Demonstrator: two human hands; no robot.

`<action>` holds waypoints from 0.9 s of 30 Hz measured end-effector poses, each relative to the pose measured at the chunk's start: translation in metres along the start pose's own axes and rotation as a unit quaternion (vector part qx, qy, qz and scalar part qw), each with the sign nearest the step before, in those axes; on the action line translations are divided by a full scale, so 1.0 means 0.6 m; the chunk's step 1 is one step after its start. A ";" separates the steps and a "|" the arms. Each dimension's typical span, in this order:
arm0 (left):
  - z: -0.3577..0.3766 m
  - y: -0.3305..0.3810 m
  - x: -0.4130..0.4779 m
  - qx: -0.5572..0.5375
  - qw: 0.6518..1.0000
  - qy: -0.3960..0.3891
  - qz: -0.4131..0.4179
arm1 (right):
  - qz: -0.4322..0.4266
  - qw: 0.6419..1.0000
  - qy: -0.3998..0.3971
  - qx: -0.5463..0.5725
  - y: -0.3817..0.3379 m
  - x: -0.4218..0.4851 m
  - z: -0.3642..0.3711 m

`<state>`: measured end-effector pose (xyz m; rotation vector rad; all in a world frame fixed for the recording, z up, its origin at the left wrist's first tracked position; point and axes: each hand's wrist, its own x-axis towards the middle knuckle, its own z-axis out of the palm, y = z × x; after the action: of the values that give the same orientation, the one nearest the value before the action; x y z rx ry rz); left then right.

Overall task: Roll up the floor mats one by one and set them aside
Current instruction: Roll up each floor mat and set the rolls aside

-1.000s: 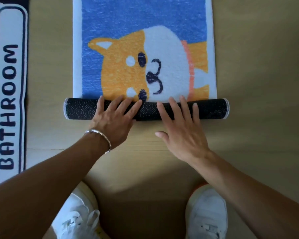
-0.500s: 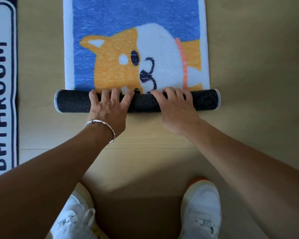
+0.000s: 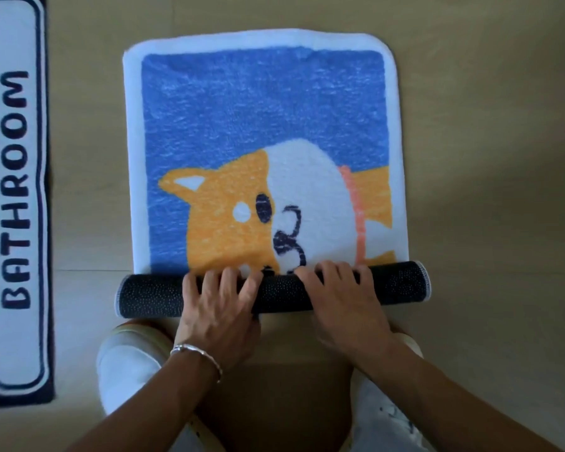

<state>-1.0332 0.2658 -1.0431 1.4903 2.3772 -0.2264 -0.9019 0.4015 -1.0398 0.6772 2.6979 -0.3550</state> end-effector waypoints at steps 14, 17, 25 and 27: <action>-0.002 -0.022 0.034 -0.039 0.999 0.002 -0.003 | -0.001 0.997 0.072 -0.021 -0.002 -0.024 0.017; -0.010 -0.021 0.038 -0.023 0.998 0.049 0.013 | -0.011 0.998 0.048 -0.027 0.008 0.012 0.006; -0.011 0.000 0.036 0.001 0.999 0.027 0.043 | -0.019 0.999 0.018 -0.048 0.021 0.090 -0.031; -0.017 -0.008 0.056 -0.006 0.999 0.021 0.042 | -0.028 0.998 0.034 -0.053 0.018 0.081 -0.036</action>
<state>-1.0530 0.2948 -1.0457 1.6007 2.3377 -0.1628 -0.9425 0.4376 -1.0400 0.5955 2.7803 -0.2038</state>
